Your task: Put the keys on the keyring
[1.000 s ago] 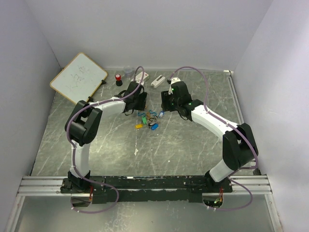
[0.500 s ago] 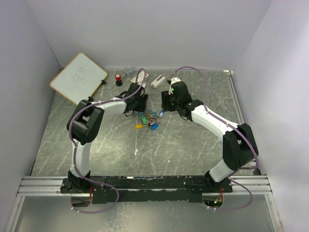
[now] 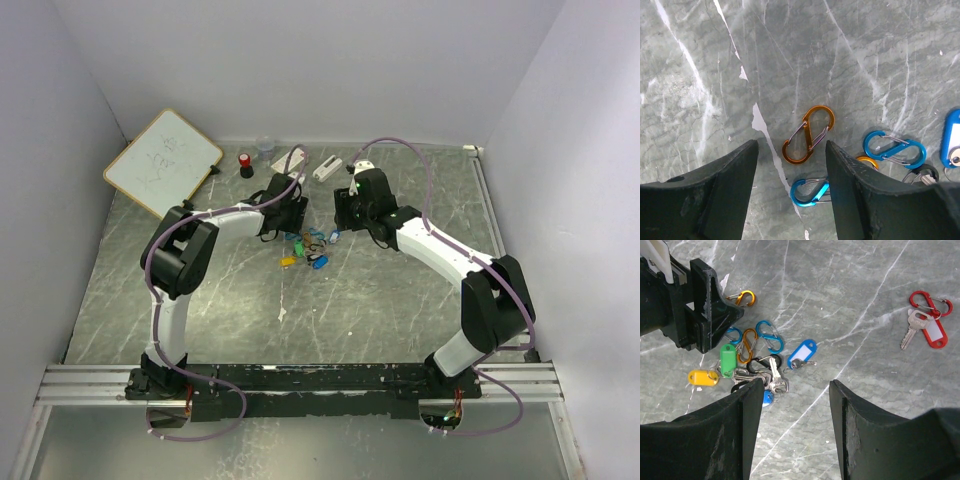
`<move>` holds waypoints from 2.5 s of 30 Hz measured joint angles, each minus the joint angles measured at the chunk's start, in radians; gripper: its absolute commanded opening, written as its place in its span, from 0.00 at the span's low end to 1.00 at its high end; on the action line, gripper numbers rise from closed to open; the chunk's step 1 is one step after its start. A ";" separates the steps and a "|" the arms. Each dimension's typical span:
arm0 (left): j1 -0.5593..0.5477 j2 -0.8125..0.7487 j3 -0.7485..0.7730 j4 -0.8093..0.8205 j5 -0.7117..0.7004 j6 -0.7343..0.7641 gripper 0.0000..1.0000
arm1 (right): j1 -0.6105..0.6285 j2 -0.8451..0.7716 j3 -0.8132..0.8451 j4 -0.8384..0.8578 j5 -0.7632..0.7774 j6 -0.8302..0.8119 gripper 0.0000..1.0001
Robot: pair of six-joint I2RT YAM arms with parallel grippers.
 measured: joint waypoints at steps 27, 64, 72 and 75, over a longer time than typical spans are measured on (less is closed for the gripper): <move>-0.032 0.024 0.013 0.038 -0.047 0.025 0.47 | -0.002 -0.031 -0.025 -0.001 0.024 0.001 0.56; -0.035 0.024 0.008 0.046 -0.078 0.018 0.07 | -0.002 -0.032 -0.038 -0.001 0.023 0.003 0.56; -0.038 0.008 0.008 0.005 -0.090 0.011 0.07 | -0.002 -0.011 -0.038 -0.001 0.012 0.003 0.55; -0.040 -0.014 0.008 -0.049 -0.094 0.003 0.07 | -0.002 0.030 -0.037 -0.003 0.001 0.003 0.54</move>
